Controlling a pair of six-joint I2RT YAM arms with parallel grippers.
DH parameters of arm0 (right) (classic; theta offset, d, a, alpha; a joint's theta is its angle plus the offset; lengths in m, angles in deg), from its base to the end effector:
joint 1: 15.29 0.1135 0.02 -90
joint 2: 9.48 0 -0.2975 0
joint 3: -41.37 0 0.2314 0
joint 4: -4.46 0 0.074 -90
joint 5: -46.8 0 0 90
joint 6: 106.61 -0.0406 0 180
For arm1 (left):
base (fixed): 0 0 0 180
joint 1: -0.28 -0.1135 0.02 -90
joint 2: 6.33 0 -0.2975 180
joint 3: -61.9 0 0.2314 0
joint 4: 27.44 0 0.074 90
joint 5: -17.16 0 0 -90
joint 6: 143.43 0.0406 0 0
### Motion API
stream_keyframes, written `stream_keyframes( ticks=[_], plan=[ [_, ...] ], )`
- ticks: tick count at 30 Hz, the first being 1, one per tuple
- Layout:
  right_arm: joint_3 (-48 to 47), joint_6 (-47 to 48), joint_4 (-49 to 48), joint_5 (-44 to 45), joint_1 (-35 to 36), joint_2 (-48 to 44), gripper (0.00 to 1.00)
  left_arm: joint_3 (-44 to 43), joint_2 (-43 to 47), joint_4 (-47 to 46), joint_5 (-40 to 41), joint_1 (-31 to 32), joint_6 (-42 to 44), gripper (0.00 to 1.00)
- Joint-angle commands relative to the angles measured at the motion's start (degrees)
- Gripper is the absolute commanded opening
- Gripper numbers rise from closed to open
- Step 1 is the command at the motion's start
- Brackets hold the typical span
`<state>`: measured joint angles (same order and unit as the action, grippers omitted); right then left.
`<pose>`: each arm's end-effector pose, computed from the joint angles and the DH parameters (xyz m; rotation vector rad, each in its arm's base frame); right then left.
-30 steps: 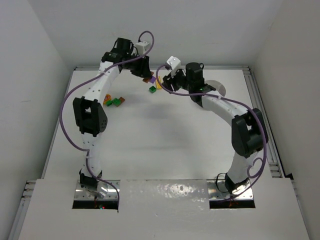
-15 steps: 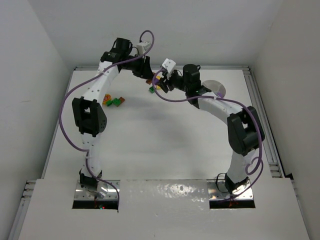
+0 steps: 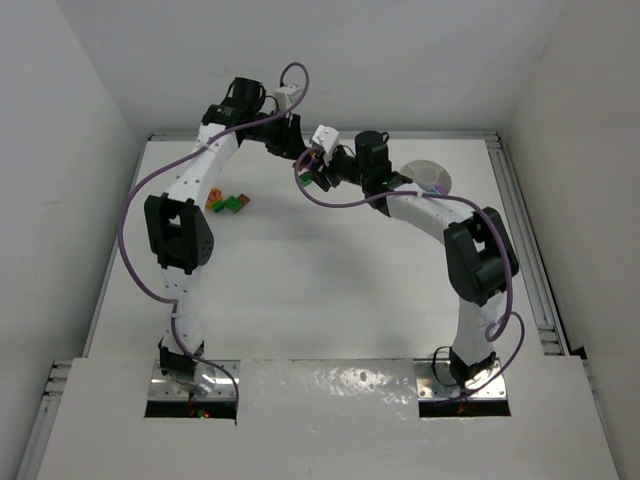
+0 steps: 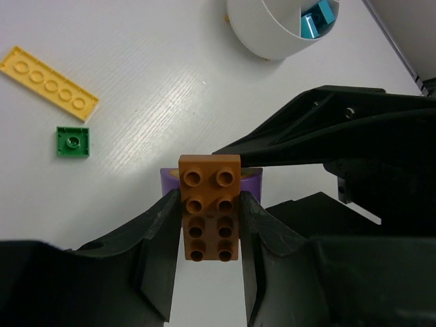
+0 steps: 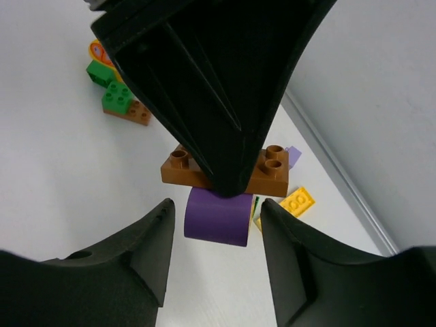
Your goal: Sort the legos into containers by color
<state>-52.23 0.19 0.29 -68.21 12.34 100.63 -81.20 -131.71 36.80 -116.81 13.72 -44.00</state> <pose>0.3928 0.2250 0.3034 -0.9605 1.5173 0.5246 0.4639 -0.1398 0.3516 0.8017 2.1351 -0.9399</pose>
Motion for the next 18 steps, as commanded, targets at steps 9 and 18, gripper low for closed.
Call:
stream_keyframes(
  ticks=[9, 18],
  plan=[
    [-2.2, 0.5, -4.3, -0.8, 0.4, 1.3, 0.18, 1.5, 4.7, 0.2, -1.0, 0.3, 1.7, 0.0],
    [0.1, 2.5, 10.5, 2.2, -2.5, -2.0, 0.0, 0.7, 5.3, -1.7, 1.6, -1.5, 0.5, 0.0]
  ],
)
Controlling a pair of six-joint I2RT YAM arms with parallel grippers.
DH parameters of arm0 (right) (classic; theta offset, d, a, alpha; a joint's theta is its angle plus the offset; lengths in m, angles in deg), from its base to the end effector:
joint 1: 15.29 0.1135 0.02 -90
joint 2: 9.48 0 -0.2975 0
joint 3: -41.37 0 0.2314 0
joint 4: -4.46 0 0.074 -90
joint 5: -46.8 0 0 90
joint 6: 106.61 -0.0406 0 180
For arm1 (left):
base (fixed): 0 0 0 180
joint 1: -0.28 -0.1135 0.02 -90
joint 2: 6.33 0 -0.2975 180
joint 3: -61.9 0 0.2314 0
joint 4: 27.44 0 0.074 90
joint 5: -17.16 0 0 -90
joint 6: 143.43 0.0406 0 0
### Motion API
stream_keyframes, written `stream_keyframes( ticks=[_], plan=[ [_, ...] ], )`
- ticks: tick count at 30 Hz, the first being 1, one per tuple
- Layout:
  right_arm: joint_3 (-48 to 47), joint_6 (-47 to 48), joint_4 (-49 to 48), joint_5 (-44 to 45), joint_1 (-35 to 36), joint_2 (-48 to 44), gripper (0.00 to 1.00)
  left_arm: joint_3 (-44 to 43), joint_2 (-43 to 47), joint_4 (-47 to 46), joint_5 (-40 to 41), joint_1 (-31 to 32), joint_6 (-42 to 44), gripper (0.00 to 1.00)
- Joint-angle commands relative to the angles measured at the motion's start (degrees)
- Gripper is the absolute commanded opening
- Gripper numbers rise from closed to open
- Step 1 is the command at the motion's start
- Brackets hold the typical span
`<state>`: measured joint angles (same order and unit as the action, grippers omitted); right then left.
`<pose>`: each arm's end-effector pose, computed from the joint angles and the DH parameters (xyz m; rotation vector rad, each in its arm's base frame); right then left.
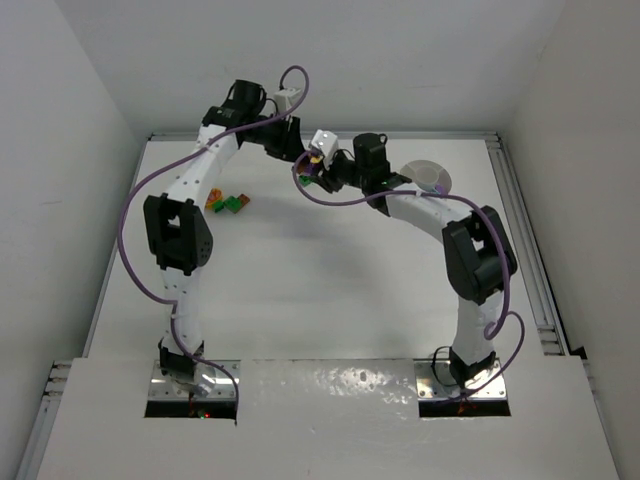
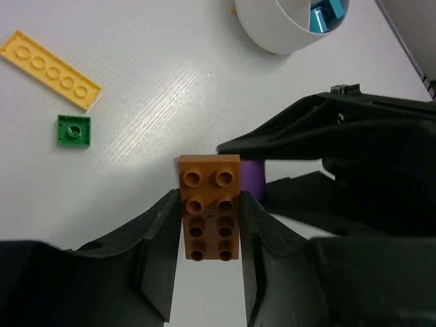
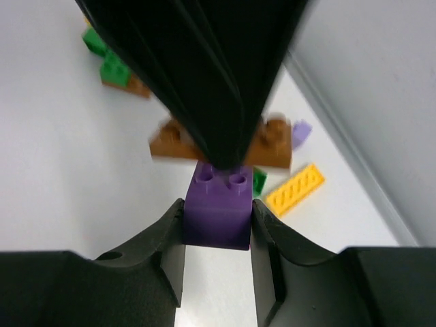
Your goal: Sort the legos into containers by color
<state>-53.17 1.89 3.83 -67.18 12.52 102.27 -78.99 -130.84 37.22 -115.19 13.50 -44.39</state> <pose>0.3972 0.2282 0.2897 -0.9921 1.5782 0.5012 0.4608 -0.1363 0.3463 0.7740 2.1824 -0.9186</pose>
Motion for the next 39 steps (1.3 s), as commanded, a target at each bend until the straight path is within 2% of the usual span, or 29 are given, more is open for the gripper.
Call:
stream_keyframes(
  ticks=[1, 4, 8, 11, 12, 14, 15, 17, 19, 25, 33, 39],
  plan=[
    [3.4, 0.5, 8.2, 1.2, -3.4, -5.3, 0.0, -1.6, 4.8, -2.7, 0.2, -1.6, 0.7, 0.0],
    [8.5, -0.3, 8.6, 3.0, -5.7, -9.4, 0.0, -1.4, 5.3, -4.4, 1.4, -2.7, 0.4, 0.0],
    [9.8, -3.1, 11.5, 5.7, -7.9, -14.0, 0.0, -0.9, 5.4, -5.3, 1.9, -2.8, 0.7, 0.0],
    [3.8, -10.6, 20.8, 6.0, -11.6, -16.4, 0.0, -0.1, 5.4, -5.2, 1.8, -2.8, 0.6, 0.0],
    [-2.1, -12.6, 28.9, 6.4, -12.9, -16.2, 0.0, 0.0, 5.4, -5.2, 1.9, -2.8, 0.7, 0.0],
    [-8.4, -17.6, 37.3, 11.5, -16.4, -14.4, 0.0, 0.6, 5.4, -5.2, 2.1, -2.8, 0.7, 0.0],
    [-13.8, -18.9, 45.0, 14.3, -17.4, -13.6, 0.0, 0.7, 5.4, -5.3, 2.3, -2.8, 0.6, 0.0],
    [-16.4, -21.2, 49.7, 22.3, -19.9, -12.3, 0.0, 1.0, 5.2, -5.6, 2.6, -2.8, 0.5, 0.0],
    [-15.7, -23.3, 51.3, 25.7, -21.3, -12.7, 0.0, 1.0, 5.1, -6.0, 2.7, -2.8, 0.5, 0.0],
    [-14.3, -31.1, 49.1, 25.1, -26.6, -13.5, 0.0, 1.2, 5.0, -6.0, 2.6, -2.8, 0.8, 0.0],
    [-13.7, -32.7, 49.9, 34.2, -27.5, -13.4, 0.0, 3.0, 5.5, -4.1, 4.5, -2.8, 2.7, 0.0],
    [-10.2, -35.1, 51.3, 34.1, -29.7, -14.5, 0.0, 2.6, 5.1, -3.7, 5.2, -2.8, 3.6, 0.0]
  ],
)
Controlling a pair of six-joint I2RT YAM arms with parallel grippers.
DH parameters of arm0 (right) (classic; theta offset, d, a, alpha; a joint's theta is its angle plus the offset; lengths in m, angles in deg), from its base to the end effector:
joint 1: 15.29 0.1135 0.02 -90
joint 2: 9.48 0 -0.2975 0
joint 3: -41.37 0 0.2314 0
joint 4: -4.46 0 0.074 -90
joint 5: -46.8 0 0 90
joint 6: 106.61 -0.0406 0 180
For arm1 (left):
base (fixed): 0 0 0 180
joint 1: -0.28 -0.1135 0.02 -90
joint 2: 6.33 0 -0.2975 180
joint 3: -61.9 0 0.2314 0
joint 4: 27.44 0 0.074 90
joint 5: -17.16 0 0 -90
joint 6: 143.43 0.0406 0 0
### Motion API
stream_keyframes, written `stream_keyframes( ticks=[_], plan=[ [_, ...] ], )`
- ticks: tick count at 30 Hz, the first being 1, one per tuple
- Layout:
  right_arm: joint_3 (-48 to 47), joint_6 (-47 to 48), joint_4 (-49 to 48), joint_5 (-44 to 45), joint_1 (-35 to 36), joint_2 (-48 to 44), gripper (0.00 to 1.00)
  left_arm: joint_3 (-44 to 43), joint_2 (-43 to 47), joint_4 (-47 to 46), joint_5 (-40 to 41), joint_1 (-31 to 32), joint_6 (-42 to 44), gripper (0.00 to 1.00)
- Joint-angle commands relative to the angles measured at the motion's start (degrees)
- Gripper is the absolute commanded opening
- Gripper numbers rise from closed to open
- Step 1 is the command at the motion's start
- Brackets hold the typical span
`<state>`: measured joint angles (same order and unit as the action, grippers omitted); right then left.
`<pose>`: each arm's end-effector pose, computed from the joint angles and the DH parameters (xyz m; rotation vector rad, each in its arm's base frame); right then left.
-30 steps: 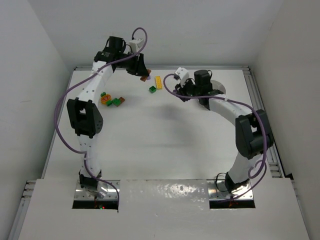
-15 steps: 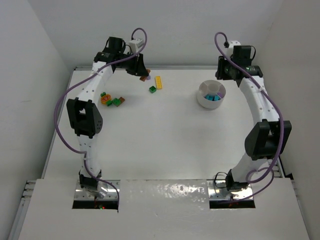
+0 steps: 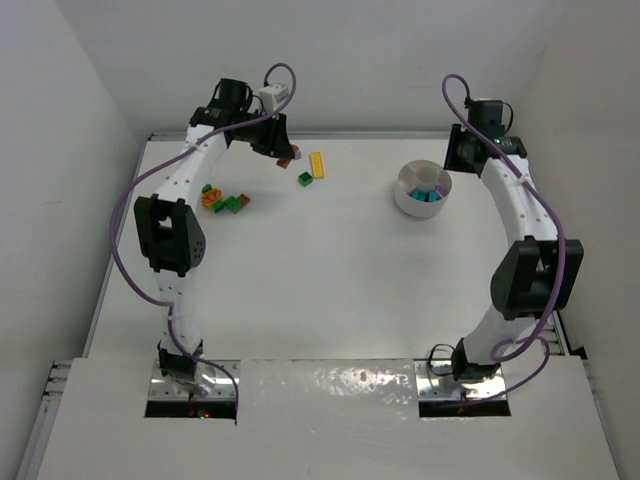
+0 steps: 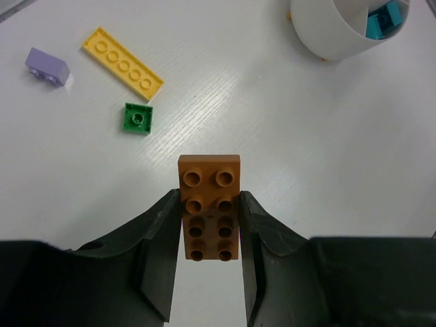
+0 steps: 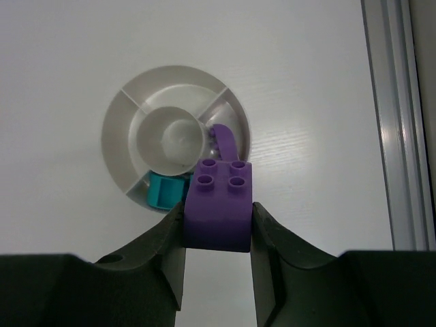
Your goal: Sort the legos into containers by color
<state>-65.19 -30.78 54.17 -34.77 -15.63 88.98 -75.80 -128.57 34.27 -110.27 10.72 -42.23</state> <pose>0.3782 -0.0082 0.3646 0.3639 2.2587 -0.0436 0.4629 -0.1104 0.3501 0.7298 2.1730 -0.7634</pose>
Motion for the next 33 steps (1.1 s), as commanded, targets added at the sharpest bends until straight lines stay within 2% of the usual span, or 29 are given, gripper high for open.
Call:
stream_keyframes(
  ticks=[1, 14, 21, 24, 27, 33],
  plan=[
    [3.2, -2.4, 0.4, 1.7, -1.7, -1.9, 0.0, -1.0, 2.8, -0.7, 0.5, 0.0, 1.6, 0.0],
    [10.8, -7.2, 0.0, -3.4, -1.7, -6.3, 0.0, -1.3, 2.7, -1.3, 1.4, 0.1, 1.4, 0.0],
    [13.1, -6.3, -0.5, -3.7, -1.6, -7.6, 0.0, -1.3, 2.5, -1.4, 1.1, 0.1, 1.6, 0.0],
    [12.1, -2.9, -2.5, -6.2, -1.7, -7.2, 0.0, -1.3, 2.5, -1.8, 1.5, 0.0, 1.2, 0.0],
    [11.7, 4.8, -6.4, -10.6, -1.6, -5.6, 0.0, -1.2, 2.9, -1.9, 1.7, 0.0, 1.1, 0.0],
    [5.3, 13.0, -8.7, -9.0, -1.7, 0.2, 0.0, 0.8, 4.5, -1.4, 3.7, 0.0, 1.5, 0.0]
  ],
)
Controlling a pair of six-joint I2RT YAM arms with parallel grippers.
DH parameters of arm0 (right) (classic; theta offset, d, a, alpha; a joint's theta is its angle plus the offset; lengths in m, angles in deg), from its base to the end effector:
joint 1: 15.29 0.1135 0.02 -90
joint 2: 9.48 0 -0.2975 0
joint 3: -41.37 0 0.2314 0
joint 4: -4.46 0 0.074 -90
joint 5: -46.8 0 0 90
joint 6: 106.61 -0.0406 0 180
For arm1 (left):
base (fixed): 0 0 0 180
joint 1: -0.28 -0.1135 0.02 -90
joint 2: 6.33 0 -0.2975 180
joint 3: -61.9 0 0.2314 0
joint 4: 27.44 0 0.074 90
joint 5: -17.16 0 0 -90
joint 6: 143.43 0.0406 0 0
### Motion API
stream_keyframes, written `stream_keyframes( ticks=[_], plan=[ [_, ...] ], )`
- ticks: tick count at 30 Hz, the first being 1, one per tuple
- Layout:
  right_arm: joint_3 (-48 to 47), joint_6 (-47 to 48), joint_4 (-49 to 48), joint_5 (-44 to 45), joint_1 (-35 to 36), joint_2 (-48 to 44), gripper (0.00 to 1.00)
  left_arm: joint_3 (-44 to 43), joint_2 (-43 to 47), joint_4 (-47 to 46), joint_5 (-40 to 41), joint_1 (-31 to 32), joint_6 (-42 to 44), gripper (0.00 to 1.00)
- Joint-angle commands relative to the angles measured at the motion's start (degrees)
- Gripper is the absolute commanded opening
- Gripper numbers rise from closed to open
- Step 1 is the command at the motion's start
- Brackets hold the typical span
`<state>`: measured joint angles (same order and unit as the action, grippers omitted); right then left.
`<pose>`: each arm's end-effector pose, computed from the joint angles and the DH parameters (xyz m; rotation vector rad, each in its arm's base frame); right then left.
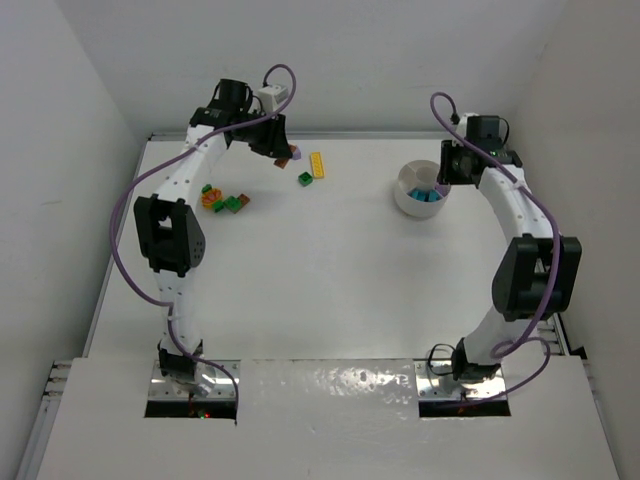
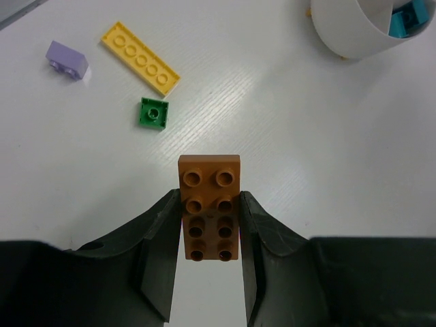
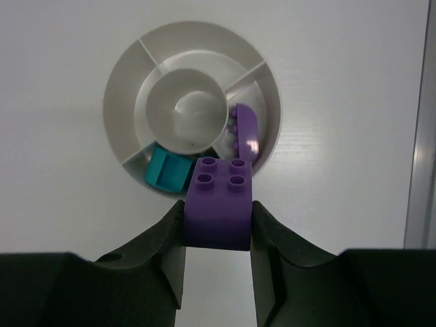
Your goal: Sort the legos into containers by color
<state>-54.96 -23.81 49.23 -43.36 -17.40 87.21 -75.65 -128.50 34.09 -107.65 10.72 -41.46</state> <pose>0.3667 -0.0134 0.3263 0.1901 2.3513 0.0465 0.4638 -0.1090 0.3493 0.7259 2.1825 -0.7030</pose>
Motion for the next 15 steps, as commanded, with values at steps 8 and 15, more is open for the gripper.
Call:
stream_keyframes(
  ticks=[8, 15],
  plan=[
    [-10.1, 9.7, -2.0, 3.1, 0.1, 7.9, 0.0, 2.1, 5.4, -1.1, 2.1, 0.0, 0.9, 0.0],
    [-8.1, 11.0, -2.8, 4.6, 0.1, 8.7, 0.0, 1.6, 5.1, -1.2, 2.3, 0.0, 1.0, 0.0]
  ],
)
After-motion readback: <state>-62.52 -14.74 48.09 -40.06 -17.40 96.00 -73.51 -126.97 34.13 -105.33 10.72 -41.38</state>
